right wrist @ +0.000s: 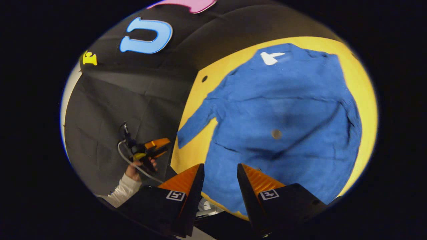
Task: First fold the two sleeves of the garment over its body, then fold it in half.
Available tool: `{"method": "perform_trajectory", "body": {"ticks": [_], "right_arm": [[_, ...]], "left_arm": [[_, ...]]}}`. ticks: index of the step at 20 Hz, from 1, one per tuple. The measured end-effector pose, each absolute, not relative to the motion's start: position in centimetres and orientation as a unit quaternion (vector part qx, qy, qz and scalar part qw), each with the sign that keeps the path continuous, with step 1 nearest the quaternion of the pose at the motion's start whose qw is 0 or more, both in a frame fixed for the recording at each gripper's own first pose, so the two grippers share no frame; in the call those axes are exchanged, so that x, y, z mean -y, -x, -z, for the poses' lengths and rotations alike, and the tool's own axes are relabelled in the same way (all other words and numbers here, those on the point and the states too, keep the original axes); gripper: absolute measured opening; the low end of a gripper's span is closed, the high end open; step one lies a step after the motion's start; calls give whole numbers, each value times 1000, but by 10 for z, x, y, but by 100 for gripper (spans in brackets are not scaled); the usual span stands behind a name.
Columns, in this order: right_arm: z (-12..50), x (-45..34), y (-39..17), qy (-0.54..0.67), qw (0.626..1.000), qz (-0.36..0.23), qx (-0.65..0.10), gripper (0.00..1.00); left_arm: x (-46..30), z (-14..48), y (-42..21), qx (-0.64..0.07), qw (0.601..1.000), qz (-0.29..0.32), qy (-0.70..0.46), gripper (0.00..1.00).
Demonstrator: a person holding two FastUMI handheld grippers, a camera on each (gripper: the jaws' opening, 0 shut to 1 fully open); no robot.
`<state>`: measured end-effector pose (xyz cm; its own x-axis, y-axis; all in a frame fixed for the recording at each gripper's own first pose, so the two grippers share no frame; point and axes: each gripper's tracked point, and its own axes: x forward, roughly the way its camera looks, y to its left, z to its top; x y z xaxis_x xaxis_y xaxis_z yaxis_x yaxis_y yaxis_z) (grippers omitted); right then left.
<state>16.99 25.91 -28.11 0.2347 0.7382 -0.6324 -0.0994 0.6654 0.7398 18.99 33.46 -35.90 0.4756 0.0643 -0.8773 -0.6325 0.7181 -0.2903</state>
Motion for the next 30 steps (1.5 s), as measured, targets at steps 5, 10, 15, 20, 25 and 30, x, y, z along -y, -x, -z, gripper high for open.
{"method": "perform_trajectory", "body": {"ticks": [5,10,15,20,25,30], "right_arm": [[269,-165,-157,-355,756,-187,-518,65],[261,-125,-133,-377,765,-142,-502,65],[263,-140,-129,-385,754,-150,-511,65],[262,-145,-124,-386,745,-158,-520,65],[262,-139,-127,-384,747,-154,-521,65],[258,-128,-143,-400,746,-156,-510,65]], "left_arm": [[-338,405,-220,-545,756,-229,281,83],[-338,427,-220,-611,720,-216,249,81],[-341,419,-221,-630,726,-175,214,83],[-322,414,-235,-638,730,-142,201,13],[-320,405,-244,-603,756,-136,214,1],[-297,314,-284,-523,835,-85,148,1]]}}
